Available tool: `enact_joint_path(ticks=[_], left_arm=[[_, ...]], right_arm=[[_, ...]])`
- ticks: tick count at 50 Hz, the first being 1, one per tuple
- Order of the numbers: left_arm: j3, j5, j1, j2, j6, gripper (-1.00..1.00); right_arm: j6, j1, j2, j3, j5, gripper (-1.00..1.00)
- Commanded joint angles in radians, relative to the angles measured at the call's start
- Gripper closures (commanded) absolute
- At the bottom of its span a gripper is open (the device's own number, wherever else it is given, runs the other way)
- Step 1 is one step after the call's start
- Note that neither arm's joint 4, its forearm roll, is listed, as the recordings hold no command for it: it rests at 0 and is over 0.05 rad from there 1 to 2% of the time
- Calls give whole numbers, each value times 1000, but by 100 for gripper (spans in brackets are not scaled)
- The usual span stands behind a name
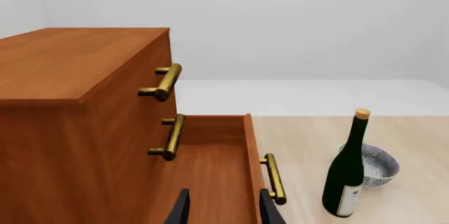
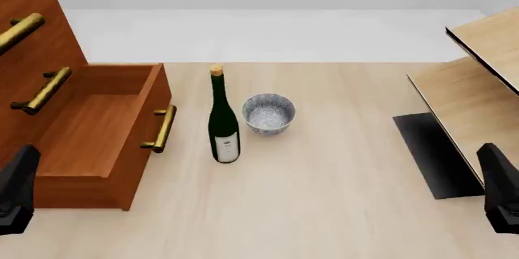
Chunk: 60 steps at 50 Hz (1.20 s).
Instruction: Put the wine bottle in the bottom drawer of the cabinet.
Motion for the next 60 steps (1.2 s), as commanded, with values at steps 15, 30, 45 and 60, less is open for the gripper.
enact_joint_path(ticks=[15, 30, 45, 60], left_arm=[[-189, -162, -20, 493, 56, -100], [-346, -57, -129, 743, 103, -100], [-519, 182, -190, 846, 97, -100], [-585, 291, -221, 955, 92, -100]], right_arm=[[27, 20, -15, 8, 15, -100], [38, 55, -1, 12, 14, -100], [44, 65, 15, 13, 14, -100], [49, 81, 47, 12, -6, -100]])
